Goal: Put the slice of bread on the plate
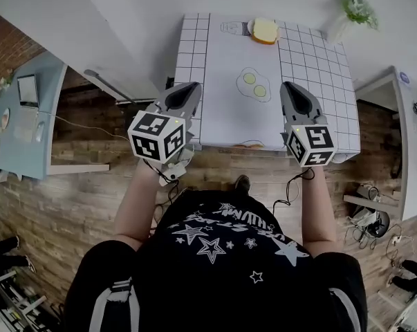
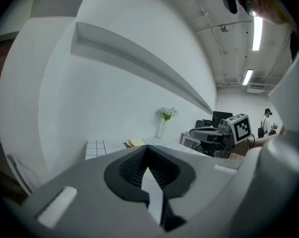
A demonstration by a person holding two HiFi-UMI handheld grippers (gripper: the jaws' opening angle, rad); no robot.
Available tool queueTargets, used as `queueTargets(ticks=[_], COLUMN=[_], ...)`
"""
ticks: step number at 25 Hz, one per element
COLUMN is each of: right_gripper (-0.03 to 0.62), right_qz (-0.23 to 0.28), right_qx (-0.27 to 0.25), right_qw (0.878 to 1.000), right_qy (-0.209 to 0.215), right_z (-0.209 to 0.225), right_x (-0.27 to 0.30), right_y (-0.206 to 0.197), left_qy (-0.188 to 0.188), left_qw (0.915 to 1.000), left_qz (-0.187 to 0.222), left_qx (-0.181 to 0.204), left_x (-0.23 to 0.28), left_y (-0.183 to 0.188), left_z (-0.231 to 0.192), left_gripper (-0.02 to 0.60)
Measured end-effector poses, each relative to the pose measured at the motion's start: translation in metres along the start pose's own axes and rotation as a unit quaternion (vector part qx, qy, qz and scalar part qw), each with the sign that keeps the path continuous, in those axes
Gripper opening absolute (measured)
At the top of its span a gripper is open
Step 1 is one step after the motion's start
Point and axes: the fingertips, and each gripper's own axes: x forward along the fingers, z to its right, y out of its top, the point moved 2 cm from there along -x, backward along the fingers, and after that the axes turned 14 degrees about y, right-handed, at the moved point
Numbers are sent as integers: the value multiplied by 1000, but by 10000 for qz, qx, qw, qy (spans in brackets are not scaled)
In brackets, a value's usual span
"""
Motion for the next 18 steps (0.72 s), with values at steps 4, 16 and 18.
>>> queueTargets(ticks=[4, 16, 18], right_gripper=[26, 17, 15], right_qz=[127, 10, -6], right_qx=[-136, -101, -24], right_qw=[9998, 9977, 9968], right_qy=[-43, -671, -798], right_z=[-32, -109, -122], right_x=[10, 17, 15], right_y=[20, 42, 43], left_qy=[-147, -940, -1089], left_qw=[9998, 9952, 9937], left_qz=[159, 253, 227], left_qx=[-35, 66, 101], left_x=[-17, -52, -58], left_y=[4, 4, 2], left_z=[-20, -54, -57], left_gripper=[9, 9, 9])
